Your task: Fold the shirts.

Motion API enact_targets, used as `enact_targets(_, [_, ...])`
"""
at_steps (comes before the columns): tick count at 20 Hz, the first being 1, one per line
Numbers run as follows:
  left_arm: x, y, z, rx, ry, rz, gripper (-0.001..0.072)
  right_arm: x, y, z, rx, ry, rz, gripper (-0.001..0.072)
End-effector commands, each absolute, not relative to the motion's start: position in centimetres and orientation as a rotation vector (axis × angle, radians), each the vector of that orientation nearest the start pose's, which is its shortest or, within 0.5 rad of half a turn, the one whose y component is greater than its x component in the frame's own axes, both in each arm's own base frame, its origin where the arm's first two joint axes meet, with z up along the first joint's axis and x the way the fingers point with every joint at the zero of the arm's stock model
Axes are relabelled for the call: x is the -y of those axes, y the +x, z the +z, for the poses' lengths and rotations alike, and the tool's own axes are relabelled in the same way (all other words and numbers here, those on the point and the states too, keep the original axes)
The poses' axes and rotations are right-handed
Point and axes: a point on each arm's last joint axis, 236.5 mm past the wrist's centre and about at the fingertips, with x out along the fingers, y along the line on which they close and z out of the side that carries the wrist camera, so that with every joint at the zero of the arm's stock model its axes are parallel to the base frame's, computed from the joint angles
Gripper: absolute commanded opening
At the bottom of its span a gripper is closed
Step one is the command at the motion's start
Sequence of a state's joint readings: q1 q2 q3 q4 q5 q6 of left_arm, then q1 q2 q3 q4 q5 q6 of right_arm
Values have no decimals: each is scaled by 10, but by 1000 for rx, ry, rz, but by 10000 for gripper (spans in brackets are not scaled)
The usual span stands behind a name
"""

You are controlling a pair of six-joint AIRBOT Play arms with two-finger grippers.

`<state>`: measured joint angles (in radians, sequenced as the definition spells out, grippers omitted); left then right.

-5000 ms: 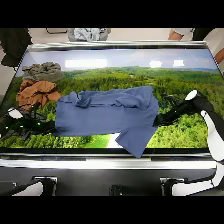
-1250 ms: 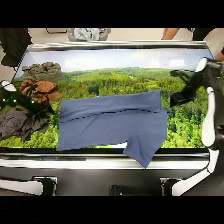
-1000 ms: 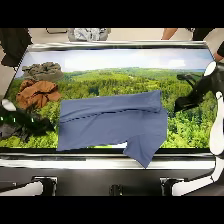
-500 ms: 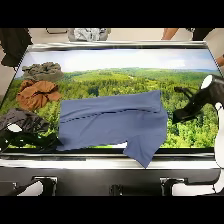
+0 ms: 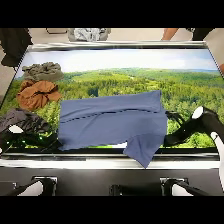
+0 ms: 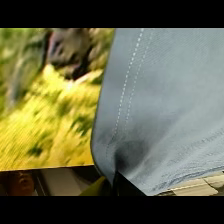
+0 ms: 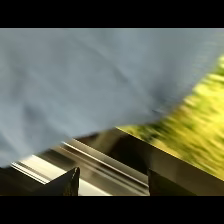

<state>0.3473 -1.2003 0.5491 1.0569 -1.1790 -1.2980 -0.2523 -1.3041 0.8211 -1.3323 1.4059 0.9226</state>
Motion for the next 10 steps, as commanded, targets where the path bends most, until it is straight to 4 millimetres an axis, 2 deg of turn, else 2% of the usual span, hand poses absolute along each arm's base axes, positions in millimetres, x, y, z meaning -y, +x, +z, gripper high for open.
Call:
enact_targets(1, [35, 216, -112, -1625, -651, -147, 24, -33, 223, -98, -1636, 163, 566, 516])
enact_targets(5, [35, 216, -112, -1623, -646, -151, 24, -53, 240, -106, -1536, 290, 533, 515])
enact_targets(7, [35, 216, -112, -1623, -646, -151, 25, -59, 239, -110, -1525, 333, 522, 510])
enact_targets(8, [35, 216, -112, -1623, -647, -151, 24, -59, 231, -114, -1550, 341, 514, 432])
enact_targets(9, [36, 219, -110, -1614, -654, -154, 24, -58, 226, -116, -1567, 330, 514, 179])
enact_targets(10, [37, 224, -107, -1597, -654, -164, 24, -57, 226, -115, -1569, 322, 519, 41])
